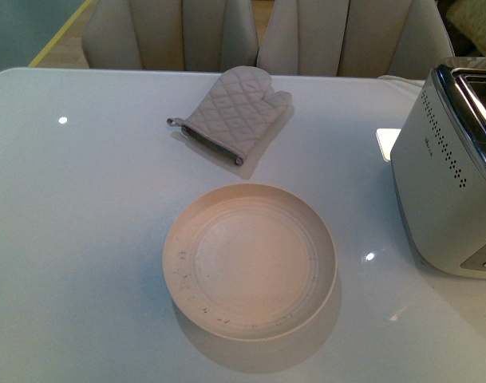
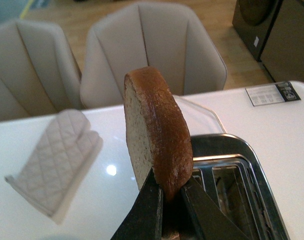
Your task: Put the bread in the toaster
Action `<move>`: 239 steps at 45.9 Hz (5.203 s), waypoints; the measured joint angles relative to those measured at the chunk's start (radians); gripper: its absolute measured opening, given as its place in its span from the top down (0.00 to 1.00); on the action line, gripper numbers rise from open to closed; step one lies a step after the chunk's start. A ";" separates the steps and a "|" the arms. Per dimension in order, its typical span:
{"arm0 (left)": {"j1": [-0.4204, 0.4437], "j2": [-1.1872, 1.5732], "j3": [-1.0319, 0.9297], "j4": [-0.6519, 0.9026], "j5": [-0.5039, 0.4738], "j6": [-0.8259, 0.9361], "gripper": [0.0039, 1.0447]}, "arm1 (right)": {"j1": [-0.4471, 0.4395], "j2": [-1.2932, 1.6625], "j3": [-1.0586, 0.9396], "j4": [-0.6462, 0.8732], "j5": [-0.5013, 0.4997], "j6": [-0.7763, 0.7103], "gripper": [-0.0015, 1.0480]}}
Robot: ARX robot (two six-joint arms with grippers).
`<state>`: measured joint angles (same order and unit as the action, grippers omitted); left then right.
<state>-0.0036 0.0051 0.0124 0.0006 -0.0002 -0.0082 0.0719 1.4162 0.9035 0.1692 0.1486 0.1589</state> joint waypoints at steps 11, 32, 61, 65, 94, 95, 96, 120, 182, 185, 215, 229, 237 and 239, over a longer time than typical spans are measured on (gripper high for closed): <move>0.000 0.000 0.000 0.000 0.000 0.000 0.06 | -0.028 0.070 0.017 -0.036 0.069 -0.095 0.97; 0.000 0.000 0.000 0.000 0.000 0.000 0.06 | -0.039 0.117 0.008 -0.020 0.132 -0.037 0.97; 0.000 0.000 0.000 0.000 0.000 0.000 0.06 | 0.016 0.097 -0.106 0.016 0.178 0.010 0.97; 0.000 0.000 0.000 0.000 0.000 0.000 0.06 | 0.017 0.076 -0.133 0.003 0.181 0.010 0.97; 0.000 0.000 0.000 0.000 0.000 0.000 0.06 | 0.018 0.021 -0.175 -0.044 0.180 0.006 0.93; 0.000 0.000 0.000 0.000 0.000 0.000 0.06 | 0.018 0.025 -0.176 -0.043 0.180 0.006 0.89; 0.000 0.000 0.000 0.000 0.000 0.000 0.06 | 0.019 0.028 -0.177 -0.042 0.179 0.006 0.86; 0.000 0.000 0.000 0.000 0.000 0.000 0.06 | 0.012 -0.115 -0.224 -0.035 0.142 0.013 0.13; 0.000 0.000 0.000 0.000 0.000 0.000 0.06 | -0.070 -0.932 -0.870 0.271 -0.148 -0.154 0.98; 0.000 0.000 0.000 0.000 0.000 0.000 0.06 | -0.071 -0.944 -0.885 0.292 -0.149 -0.154 0.98; 0.000 0.000 0.000 0.000 0.000 0.000 0.06 | -0.071 -1.188 -0.885 0.061 -0.148 -0.154 0.98; 0.000 0.000 0.000 0.000 0.000 0.000 0.06 | -0.071 -1.295 -0.885 -0.068 -0.147 -0.154 0.98; 0.000 0.000 0.000 0.000 0.000 0.000 0.06 | -0.070 -1.407 -0.885 -0.165 -0.146 -0.154 0.98; 0.000 0.000 0.000 0.000 0.000 0.000 0.06 | -0.070 -1.408 -0.885 -0.166 -0.147 -0.154 0.98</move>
<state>-0.0036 0.0051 0.0124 0.0006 -0.0002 -0.0082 0.0017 0.0086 0.0181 0.0032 0.0017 0.0044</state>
